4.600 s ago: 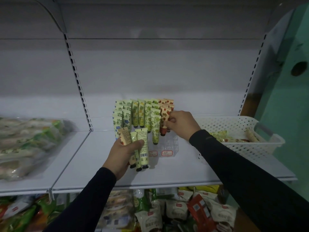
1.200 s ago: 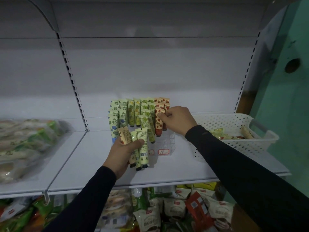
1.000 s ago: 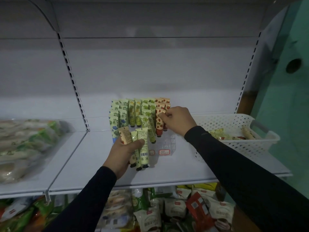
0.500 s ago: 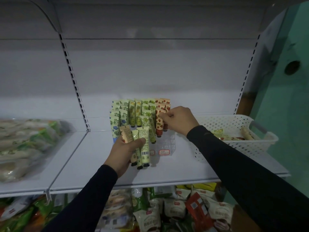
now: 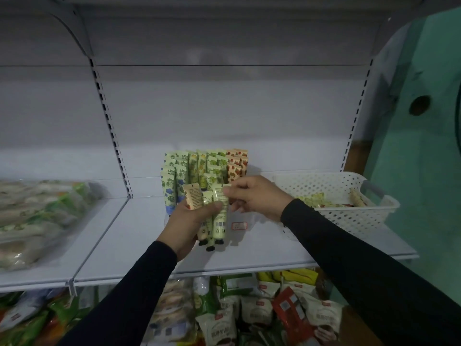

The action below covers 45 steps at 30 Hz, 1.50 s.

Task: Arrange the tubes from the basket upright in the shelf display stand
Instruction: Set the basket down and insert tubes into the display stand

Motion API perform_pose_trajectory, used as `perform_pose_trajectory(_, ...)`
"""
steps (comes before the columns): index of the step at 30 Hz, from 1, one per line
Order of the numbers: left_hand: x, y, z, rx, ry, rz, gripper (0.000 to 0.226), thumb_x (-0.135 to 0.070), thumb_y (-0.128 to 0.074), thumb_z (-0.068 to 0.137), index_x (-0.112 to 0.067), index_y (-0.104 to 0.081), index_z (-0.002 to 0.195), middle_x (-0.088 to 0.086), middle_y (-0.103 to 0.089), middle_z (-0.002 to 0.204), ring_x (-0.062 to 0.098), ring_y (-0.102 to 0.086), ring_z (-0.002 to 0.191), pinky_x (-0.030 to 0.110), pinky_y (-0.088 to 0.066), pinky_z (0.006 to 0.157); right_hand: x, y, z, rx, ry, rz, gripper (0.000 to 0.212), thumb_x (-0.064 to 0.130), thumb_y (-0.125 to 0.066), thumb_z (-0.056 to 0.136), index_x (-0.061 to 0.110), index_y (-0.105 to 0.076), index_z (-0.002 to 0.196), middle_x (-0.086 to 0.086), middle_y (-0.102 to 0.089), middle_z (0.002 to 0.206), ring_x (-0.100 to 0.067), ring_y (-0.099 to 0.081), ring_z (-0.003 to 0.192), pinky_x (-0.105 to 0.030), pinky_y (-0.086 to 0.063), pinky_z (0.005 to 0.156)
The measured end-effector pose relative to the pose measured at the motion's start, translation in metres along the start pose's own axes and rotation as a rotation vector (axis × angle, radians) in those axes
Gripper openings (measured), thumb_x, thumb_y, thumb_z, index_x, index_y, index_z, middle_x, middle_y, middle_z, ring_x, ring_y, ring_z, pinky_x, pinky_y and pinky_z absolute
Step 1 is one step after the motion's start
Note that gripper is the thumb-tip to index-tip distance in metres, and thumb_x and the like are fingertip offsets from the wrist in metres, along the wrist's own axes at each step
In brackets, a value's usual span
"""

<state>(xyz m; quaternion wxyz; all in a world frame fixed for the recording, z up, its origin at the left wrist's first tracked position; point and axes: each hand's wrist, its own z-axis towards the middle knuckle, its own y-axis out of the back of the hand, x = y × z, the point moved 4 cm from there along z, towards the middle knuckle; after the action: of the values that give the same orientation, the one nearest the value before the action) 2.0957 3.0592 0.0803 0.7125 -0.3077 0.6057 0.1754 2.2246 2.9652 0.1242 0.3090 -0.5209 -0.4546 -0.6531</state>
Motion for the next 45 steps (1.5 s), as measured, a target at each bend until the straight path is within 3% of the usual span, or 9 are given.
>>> perform_pose_trajectory(2, 0.003, 0.002, 0.000, 0.009, 0.050, 0.000, 0.028, -0.014, -0.070, 0.086, -0.006, -0.066, 0.112, 0.016, -0.073, 0.107, 0.036, -0.068, 0.099, 0.053, -0.052, 0.092, 0.000, 0.003, 0.000, 0.013, -0.039, 0.259, 0.011, 0.015, -0.058, 0.097, 0.004, -0.061, 0.097, -0.008, -0.067, 0.080, -0.009, -0.064, 0.061, -0.017, -0.052, 0.054)
perform_pose_trajectory(7, 0.010, -0.006, -0.003, 0.114, 0.116, -0.026, 0.030, -0.016, -0.064, 0.091, -0.003, -0.062, 0.118, 0.017, -0.073, 0.100, 0.027, -0.069, 0.080, 0.034, -0.058, 0.064, 0.002, 0.012, 0.001, -0.009, -0.049, 0.548, 0.020, 0.022, -0.055, 0.098, 0.006, -0.055, 0.111, -0.003, -0.062, 0.073, -0.007, -0.055, 0.055, -0.015, -0.046, 0.048)
perform_pose_trajectory(9, 0.008, -0.009, -0.002, 0.121, 0.091, -0.006, 0.025, -0.011, -0.066, 0.090, -0.003, -0.063, 0.113, 0.016, -0.072, 0.094, 0.025, -0.068, 0.075, 0.034, -0.056, 0.064, 0.001, 0.013, 0.000, 0.018, -0.027, 0.479, 0.038, 0.034, -0.064, 0.088, 0.008, -0.056, 0.115, 0.001, -0.060, 0.073, -0.006, -0.050, 0.056, -0.015, -0.043, 0.048)
perform_pose_trajectory(11, 0.007, -0.010, 0.000, 0.104, 0.035, 0.073, 0.022, -0.006, -0.071, 0.085, -0.006, -0.065, 0.106, 0.011, -0.073, 0.088, 0.026, -0.066, 0.075, 0.036, -0.054, 0.067, 0.001, 0.013, -0.001, -0.002, -0.008, 0.356, 0.044, 0.032, -0.068, 0.085, 0.003, -0.059, 0.117, 0.000, -0.061, 0.078, -0.006, -0.050, 0.058, -0.014, -0.044, 0.050)
perform_pose_trajectory(16, 0.005, -0.010, 0.003, 0.038, -0.044, 0.119, 0.027, 0.002, -0.074, 0.080, -0.012, -0.066, 0.102, -0.003, -0.074, 0.080, 0.012, -0.067, 0.069, 0.026, -0.055, 0.062, 0.000, 0.022, 0.000, -0.151, 0.025, 0.189, 0.019, 0.016, -0.065, 0.092, -0.001, -0.065, 0.099, -0.004, -0.067, 0.076, -0.009, -0.060, 0.063, -0.015, -0.052, 0.060)
perform_pose_trajectory(25, 0.017, -0.001, 0.004, -0.014, 0.036, 0.069, 0.008, -0.016, -0.064, 0.094, -0.010, -0.061, 0.098, 0.006, -0.067, 0.079, 0.018, -0.063, 0.066, 0.033, -0.054, 0.063, -0.001, 0.046, 0.006, -0.404, 0.020, 0.221, 0.017, 0.016, -0.064, 0.091, -0.001, -0.069, 0.092, -0.016, -0.070, 0.088, -0.023, -0.060, 0.075, -0.024, -0.052, 0.060)
perform_pose_trajectory(30, 0.026, 0.014, 0.007, -0.062, 0.068, 0.101, 0.004, -0.006, -0.060, 0.094, -0.007, -0.057, 0.092, 0.012, -0.061, 0.073, 0.022, -0.057, 0.065, 0.036, -0.050, 0.061, 0.005, 0.063, 0.006, -0.517, 0.143, -0.101, 0.039, 0.027, -0.064, 0.092, -0.010, -0.059, 0.081, -0.026, -0.067, 0.087, -0.019, -0.066, 0.067, -0.038, -0.059, 0.074)
perform_pose_trajectory(34, 0.027, 0.016, 0.007, -0.044, 0.068, 0.102, 0.006, -0.002, -0.057, 0.094, -0.004, -0.055, 0.089, 0.012, -0.060, 0.066, 0.024, -0.055, 0.059, 0.035, -0.047, 0.059, 0.011, 0.067, 0.006, -0.555, 0.241, -0.358, 0.038, 0.032, -0.062, 0.092, -0.005, -0.062, 0.084, -0.020, -0.067, 0.084, -0.030, -0.067, 0.078, -0.040, -0.055, 0.075)
perform_pose_trajectory(45, 0.030, 0.025, 0.012, -0.062, 0.078, 0.083, 0.004, 0.001, -0.057, 0.092, -0.002, -0.055, 0.094, 0.015, -0.060, 0.069, 0.026, -0.055, 0.062, 0.037, -0.048, 0.062, 0.013, 0.055, 0.014, -0.487, 0.260, -0.325, 0.023, 0.033, -0.066, 0.091, 0.011, -0.072, 0.094, -0.001, -0.071, 0.089, -0.019, -0.070, 0.081, -0.045, -0.055, 0.087)
